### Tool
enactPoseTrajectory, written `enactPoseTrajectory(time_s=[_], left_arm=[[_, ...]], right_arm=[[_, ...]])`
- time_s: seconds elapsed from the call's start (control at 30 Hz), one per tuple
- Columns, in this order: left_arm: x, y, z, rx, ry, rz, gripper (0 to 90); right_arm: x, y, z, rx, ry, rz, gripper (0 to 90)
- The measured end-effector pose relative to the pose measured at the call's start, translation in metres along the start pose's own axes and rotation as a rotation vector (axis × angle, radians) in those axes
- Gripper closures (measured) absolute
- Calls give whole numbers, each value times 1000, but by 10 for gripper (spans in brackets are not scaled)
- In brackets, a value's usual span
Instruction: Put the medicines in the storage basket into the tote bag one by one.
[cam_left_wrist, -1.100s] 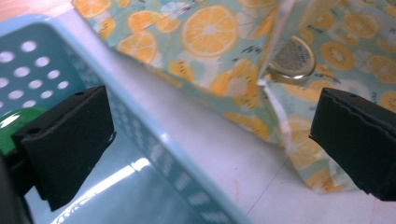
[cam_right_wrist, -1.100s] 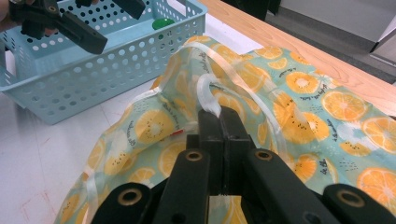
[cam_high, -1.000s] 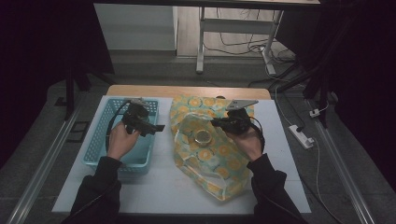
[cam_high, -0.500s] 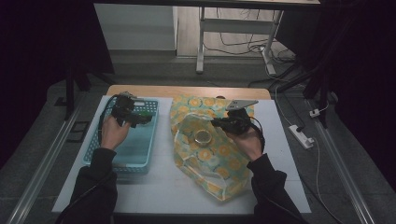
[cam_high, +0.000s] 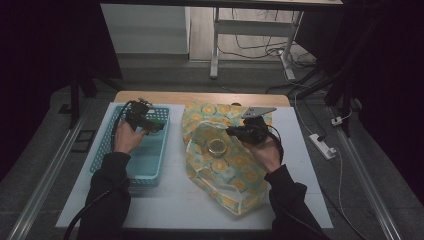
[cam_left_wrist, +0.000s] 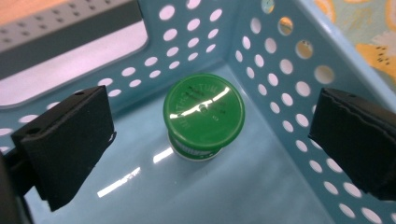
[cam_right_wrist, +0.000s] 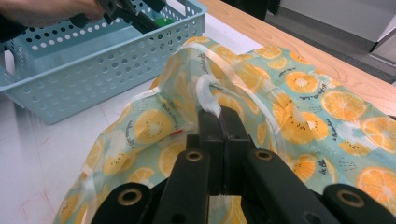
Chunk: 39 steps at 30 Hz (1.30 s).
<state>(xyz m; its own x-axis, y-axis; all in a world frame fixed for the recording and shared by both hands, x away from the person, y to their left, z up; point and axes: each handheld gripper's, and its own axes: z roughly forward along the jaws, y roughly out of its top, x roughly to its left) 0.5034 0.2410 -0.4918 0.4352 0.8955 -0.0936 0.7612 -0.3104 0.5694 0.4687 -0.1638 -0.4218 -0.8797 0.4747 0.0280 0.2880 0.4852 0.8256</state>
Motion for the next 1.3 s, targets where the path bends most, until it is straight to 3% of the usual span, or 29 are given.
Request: enactPoseTrajectory(time_s=[0.1,0.2,0.4,0.57,0.7,0.97,1.3], left_arm=[[0,2,5,18,0,-3,2],[1,2,8,43,14,3,65],[4,1,7,33,1,-18,342],[3,0,7,60,4,-20,507],[1,2,5,79,13,-31,515],[-1,3,-10,33,16,-39,517],[-15,2,-32,-4,1,-18,517]], right_arm=[[0,0,0,-1,0,-1,900],[0,0,0,0,1,-2,900],[0,0,-1,-1,0,-1,900],[1,1,-1,-3,1,-2,900],[1,1,-1,-2,0,-2,900],[0,1,-1,-4,-1,-2,900],[1,0,0,-4,0,-4,900]])
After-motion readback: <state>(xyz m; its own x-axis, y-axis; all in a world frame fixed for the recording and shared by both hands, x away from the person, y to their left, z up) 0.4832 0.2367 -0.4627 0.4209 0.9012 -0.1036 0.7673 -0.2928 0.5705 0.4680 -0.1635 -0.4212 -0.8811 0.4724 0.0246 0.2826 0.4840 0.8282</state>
